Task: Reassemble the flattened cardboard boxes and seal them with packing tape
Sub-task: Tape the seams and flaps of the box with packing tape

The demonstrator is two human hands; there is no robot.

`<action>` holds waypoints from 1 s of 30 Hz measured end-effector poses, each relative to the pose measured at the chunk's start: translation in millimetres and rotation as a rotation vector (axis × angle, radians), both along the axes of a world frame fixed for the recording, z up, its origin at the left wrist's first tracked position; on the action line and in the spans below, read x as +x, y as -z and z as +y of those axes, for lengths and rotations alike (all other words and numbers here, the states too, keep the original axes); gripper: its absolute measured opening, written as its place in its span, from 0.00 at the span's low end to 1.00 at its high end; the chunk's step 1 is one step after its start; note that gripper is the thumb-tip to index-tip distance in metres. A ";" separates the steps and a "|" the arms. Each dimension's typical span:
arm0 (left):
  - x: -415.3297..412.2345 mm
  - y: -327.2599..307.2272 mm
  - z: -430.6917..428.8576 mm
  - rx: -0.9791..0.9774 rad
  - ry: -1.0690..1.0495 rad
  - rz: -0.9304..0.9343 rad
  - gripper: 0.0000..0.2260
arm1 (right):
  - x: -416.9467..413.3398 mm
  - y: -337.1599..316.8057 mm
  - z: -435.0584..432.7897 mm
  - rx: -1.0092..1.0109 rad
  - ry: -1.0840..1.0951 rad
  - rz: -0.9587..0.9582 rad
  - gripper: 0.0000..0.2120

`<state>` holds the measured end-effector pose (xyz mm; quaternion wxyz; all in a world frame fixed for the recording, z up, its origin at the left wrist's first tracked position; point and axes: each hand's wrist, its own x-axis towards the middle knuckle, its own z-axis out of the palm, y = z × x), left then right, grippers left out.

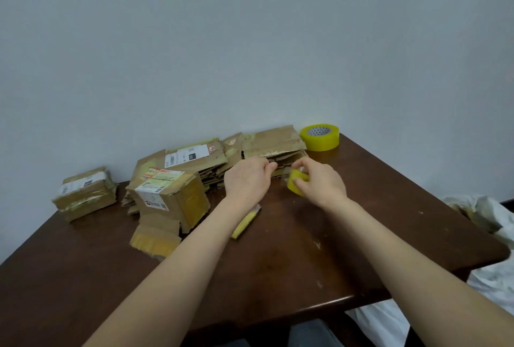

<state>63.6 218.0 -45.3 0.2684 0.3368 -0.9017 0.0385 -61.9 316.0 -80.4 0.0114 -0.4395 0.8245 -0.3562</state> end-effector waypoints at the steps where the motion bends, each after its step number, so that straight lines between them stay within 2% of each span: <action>1: 10.4 -4.4 -9.7 -0.005 -0.007 0.022 0.17 | -0.8 3.0 1.9 0.095 0.005 0.043 0.14; 4: 53.7 -21.5 -57.6 0.021 -0.084 0.123 0.12 | 10.6 5.7 -3.0 0.318 -0.011 0.173 0.12; 6: 91.4 -26.5 -94.4 0.064 -0.173 0.183 0.13 | 32.8 -6.2 -20.5 0.234 -0.016 0.204 0.12; 8: 127.5 -25.6 -128.6 0.104 -0.294 0.188 0.15 | 66.3 -25.2 -45.1 0.015 -0.110 0.136 0.14; 10: 153.2 -20.8 -152.9 0.220 -0.362 0.168 0.18 | 109.5 -43.0 -72.4 -0.107 -0.266 0.052 0.18; 12: 166.4 -11.5 -165.4 0.369 -0.313 0.146 0.19 | 154.9 -46.0 -101.9 -0.052 -0.389 -0.017 0.24; 14: 173.0 2.1 -166.3 0.431 -0.261 0.093 0.18 | 191.0 -33.8 -125.9 0.086 -0.408 -0.074 0.31; 16: 177.7 12.9 -161.2 0.366 -0.291 0.060 0.17 | 207.5 -19.3 -140.7 0.172 -0.324 -0.106 0.35; 18: 180.5 16.1 -158.0 0.301 -0.361 0.050 0.18 | 208.4 -13.8 -147.8 0.143 -0.240 -0.190 0.36; 21: 181.1 19.1 -161.7 0.383 -0.424 0.001 0.23 | 194.0 -15.7 -156.1 0.088 -0.158 -0.412 0.35; 25: 181.4 27.6 -166.6 0.696 -0.364 0.190 0.27 | 180.4 -12.0 -165.7 0.063 -0.082 -0.589 0.32; 28: 184.8 28.7 -157.0 0.714 -0.353 0.252 0.25 | 172.0 -10.1 -163.4 0.078 -0.109 -0.682 0.23; 30: 190.0 27.8 -144.6 0.669 -0.371 0.267 0.23 | 167.7 -12.3 -153.2 0.069 -0.135 -0.754 0.20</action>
